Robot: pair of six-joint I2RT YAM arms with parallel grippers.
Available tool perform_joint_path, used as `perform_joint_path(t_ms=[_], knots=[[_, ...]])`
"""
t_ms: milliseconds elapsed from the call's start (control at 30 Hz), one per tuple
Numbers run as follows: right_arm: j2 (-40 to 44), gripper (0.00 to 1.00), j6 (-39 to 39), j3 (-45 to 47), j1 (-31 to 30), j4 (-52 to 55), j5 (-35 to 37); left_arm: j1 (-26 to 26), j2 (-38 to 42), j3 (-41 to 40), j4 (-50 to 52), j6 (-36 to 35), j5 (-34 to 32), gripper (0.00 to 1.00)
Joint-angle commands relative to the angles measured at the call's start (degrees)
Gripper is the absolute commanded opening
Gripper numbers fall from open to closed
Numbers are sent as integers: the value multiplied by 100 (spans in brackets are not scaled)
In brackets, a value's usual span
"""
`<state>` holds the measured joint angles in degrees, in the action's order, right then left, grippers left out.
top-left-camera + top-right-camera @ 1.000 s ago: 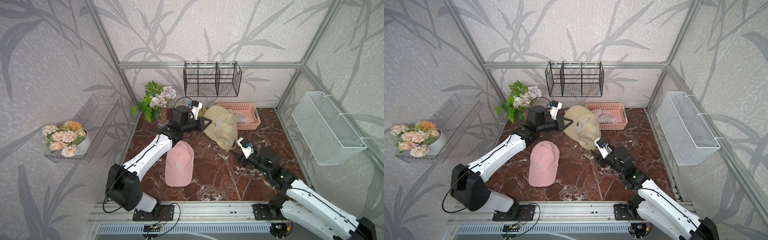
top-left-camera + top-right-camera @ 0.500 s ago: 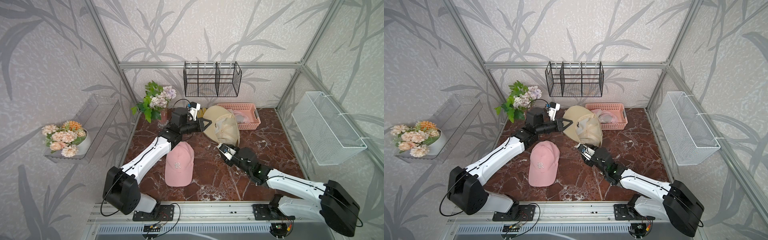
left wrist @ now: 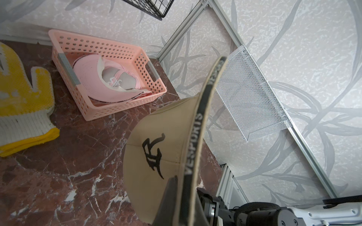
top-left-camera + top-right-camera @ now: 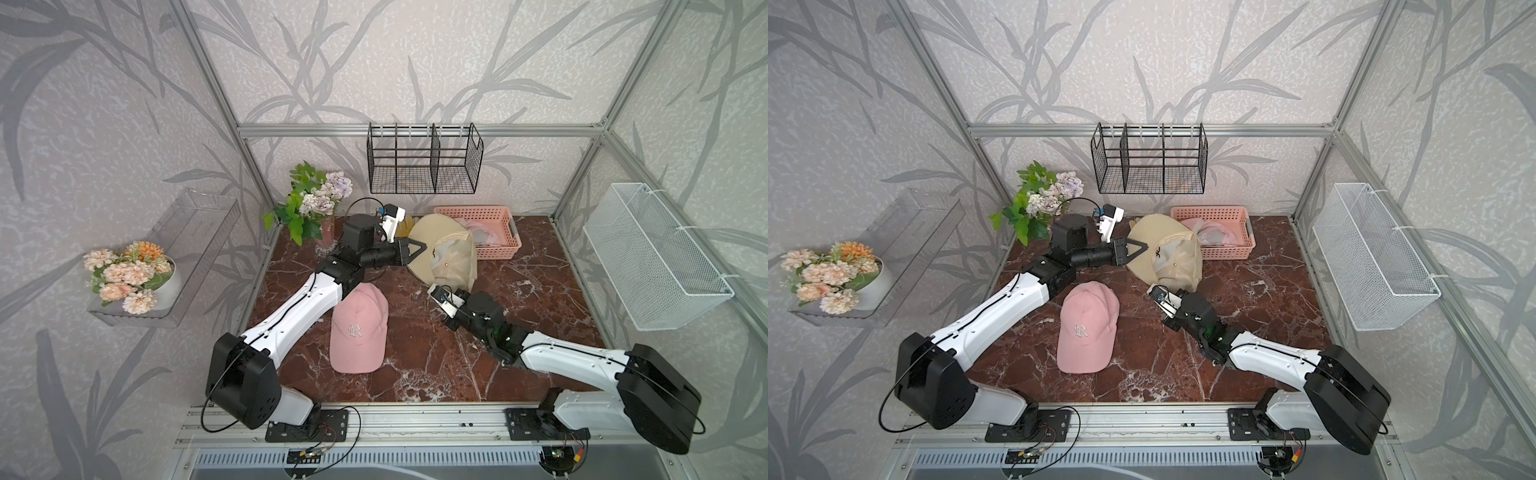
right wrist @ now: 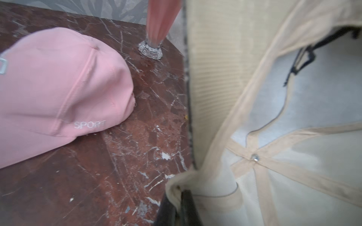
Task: Turn the baseball cap inside out
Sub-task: Turn over the baseball cap.
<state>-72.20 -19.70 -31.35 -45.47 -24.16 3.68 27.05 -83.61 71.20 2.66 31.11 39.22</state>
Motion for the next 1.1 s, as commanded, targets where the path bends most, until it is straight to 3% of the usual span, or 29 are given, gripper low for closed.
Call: perform_joint_path(t_ms=[0,133,267,433,500,700,833,933,1067], knots=[[379,0,600,-277,287,1008,-1606,27,-140,488,249,-929,217,0],[553,0,757,-443,481,1846,-2548,28,-301,712,407,-1499,199,1],[677,5,875,-474,537,1944,-2134,37,-425,786,531,-1724,357,1],[1228,42,1103,-397,540,1535,-1121,81,-409,707,743,-1619,341,1],[1472,48,1207,-373,540,1349,-792,95,-368,648,823,-1538,287,1],[1553,46,1256,-366,540,658,156,158,-79,288,511,-1177,570,1],[1080,29,1276,-527,540,191,864,182,19,207,411,-1003,841,1],[649,19,1228,-724,546,97,822,191,99,118,245,-874,1018,1],[143,15,1337,-858,533,-201,748,200,161,57,54,-702,1213,1]])
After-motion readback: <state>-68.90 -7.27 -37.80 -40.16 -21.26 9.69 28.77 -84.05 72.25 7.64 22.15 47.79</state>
